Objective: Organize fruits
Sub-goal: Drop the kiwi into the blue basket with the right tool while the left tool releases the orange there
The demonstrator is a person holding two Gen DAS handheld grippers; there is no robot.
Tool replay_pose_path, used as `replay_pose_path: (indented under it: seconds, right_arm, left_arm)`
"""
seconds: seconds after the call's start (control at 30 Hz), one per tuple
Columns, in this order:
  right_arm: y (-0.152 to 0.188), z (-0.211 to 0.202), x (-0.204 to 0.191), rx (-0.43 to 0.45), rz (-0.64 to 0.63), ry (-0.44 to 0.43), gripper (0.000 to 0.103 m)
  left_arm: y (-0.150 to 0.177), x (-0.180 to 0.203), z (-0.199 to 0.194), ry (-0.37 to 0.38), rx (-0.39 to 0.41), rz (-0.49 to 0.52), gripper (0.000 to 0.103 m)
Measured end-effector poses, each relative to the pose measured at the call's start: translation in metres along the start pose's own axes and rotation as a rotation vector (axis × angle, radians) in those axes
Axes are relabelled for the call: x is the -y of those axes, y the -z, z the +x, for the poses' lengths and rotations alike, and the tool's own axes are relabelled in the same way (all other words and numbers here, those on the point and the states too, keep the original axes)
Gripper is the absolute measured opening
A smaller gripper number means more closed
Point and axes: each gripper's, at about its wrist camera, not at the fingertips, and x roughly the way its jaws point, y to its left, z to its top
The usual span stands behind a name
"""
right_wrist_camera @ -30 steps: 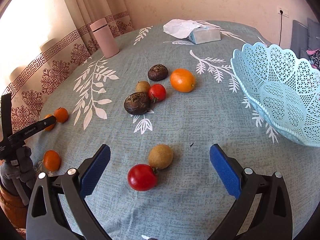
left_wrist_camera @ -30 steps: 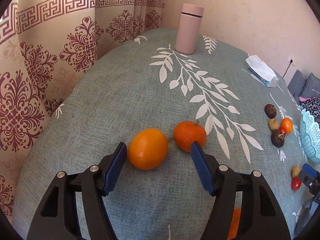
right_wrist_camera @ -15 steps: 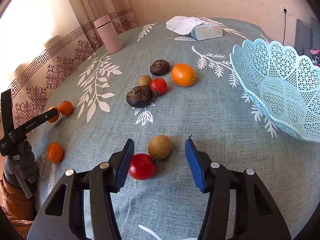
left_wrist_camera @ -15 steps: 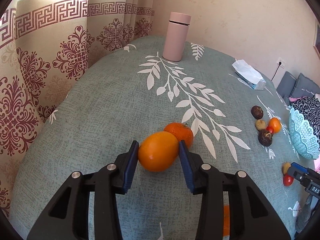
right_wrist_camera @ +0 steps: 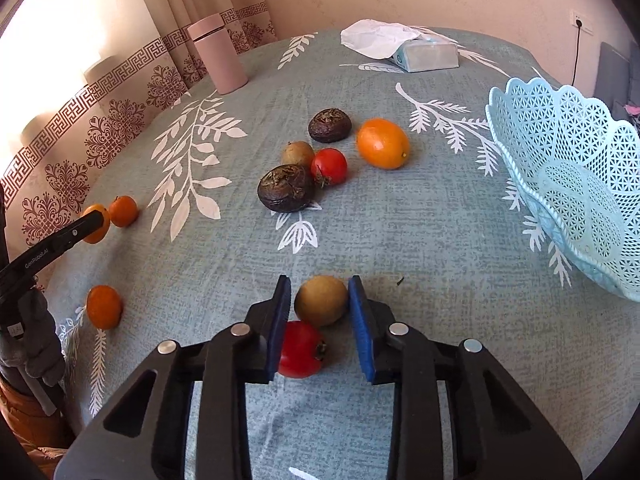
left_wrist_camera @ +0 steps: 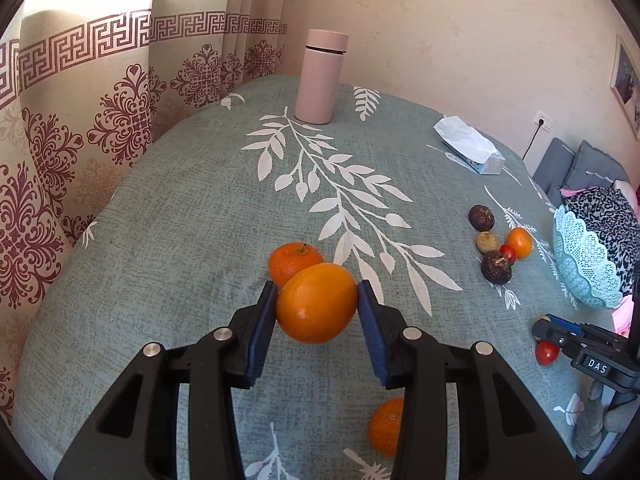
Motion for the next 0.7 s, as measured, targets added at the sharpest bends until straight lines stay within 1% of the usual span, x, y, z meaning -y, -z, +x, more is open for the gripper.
replay_pose_path:
  seconds: [0.17,0.3,0.37,0.43,0.5,0.6,0.7]
  right_arm:
    - [0.0,-0.013,0.009,0.025,0.033,-0.007,0.028]
    - [-0.004,-0.025,0.026,0.048,0.105,-0.042,0.028]
    - [-0.008,-0.035,0.034,0.075,0.136,-0.056,0.028]
    - [-0.013,-0.048,0.039,0.117,0.146,-0.043,0.028]
    - [-0.017,-0.062,0.043,0.165,0.144,-0.01,0.028]
    - [-0.022,-0.081,0.052,0.251,0.136,0.096,0.028]
    - [-0.023,-0.091,0.069,0.306,0.152,0.199,0.028]
  left_arm:
    - [0.0,0.006,-0.005,0.013,0.007,0.008,0.041]
    - [0.0,0.01,-0.01,0.024,0.012,0.013,0.041]
    - [0.0,0.014,-0.012,0.031,0.015,0.02,0.041]
    - [0.0,0.018,-0.014,0.039,0.018,0.03,0.041]
    - [0.0,0.023,-0.014,0.048,0.017,0.038,0.041]
    - [0.001,0.03,-0.015,0.06,0.015,0.049,0.041]
    - [0.001,0.038,-0.016,0.07,0.013,0.062,0.041]
